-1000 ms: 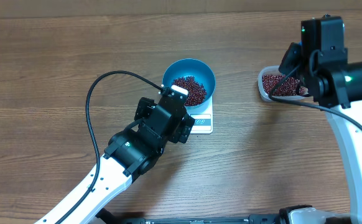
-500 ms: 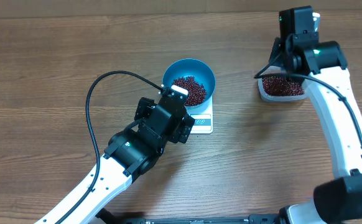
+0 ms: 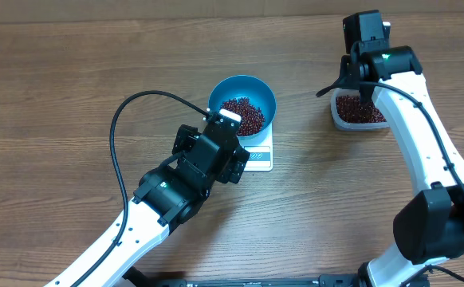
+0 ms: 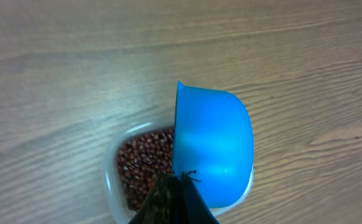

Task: Scoop item into bowl and weigh 150g on scale
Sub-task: 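Lower the blue scoop into the bean tub and drag through beans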

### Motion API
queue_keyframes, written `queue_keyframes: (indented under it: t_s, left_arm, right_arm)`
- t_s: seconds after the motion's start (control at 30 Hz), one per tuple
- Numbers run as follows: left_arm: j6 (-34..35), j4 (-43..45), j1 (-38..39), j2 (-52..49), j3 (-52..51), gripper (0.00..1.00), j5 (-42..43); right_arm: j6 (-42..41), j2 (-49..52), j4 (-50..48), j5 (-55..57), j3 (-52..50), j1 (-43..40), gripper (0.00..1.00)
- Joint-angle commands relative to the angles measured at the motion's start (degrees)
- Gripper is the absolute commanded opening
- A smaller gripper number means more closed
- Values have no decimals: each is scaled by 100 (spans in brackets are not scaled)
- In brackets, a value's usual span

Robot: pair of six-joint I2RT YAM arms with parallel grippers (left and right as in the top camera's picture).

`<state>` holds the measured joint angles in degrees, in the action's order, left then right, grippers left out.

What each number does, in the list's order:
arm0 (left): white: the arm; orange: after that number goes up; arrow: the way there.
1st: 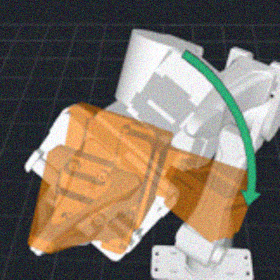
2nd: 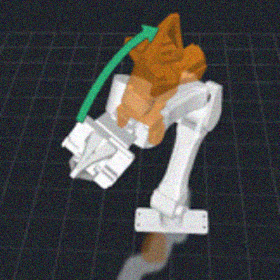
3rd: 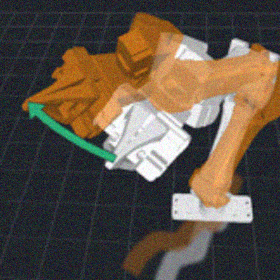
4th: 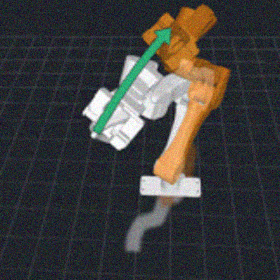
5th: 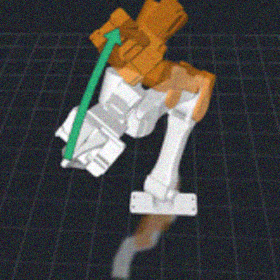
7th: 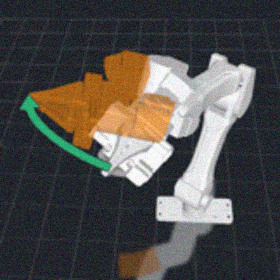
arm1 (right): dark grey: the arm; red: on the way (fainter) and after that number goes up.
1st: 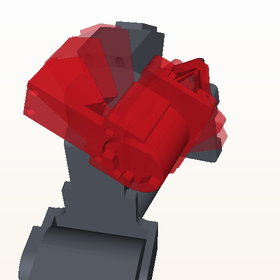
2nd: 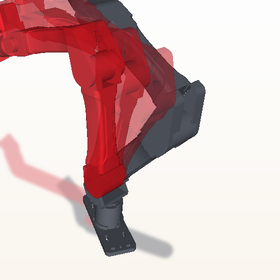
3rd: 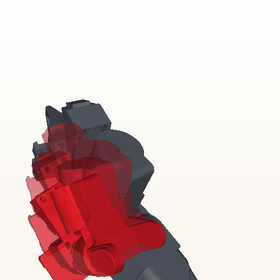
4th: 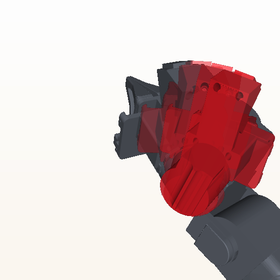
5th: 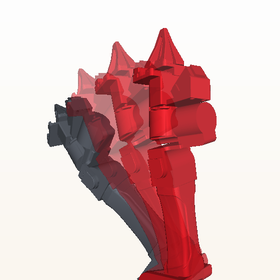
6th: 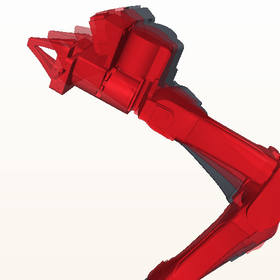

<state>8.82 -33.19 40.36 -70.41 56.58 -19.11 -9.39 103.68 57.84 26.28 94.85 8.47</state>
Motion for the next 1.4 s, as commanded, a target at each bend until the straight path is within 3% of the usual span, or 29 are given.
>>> queue_keyframes:
  t_s: [0.0,0.27,0.57,1.0,1.37]
  left_arm:
    - [2,20,-22,2,133,100,-35]
    - [2,20,-22,2,133,100,-35]
    - [0,20,-22,2,133,100,-35]
    - [2,20,-22,2,133,100,-35]
    - [2,20,-22,2,133,100,-35]
  right_arm:
    - [306,22,79,184,24,-111,4]
    - [940,190,267,212,-118,-153,4]
    - [990,704,437,188,-127,-151,4]
    - [990,960,422,-1683,-153,-153,4]
    - [887,741,404,-1742,-116,-282,4]
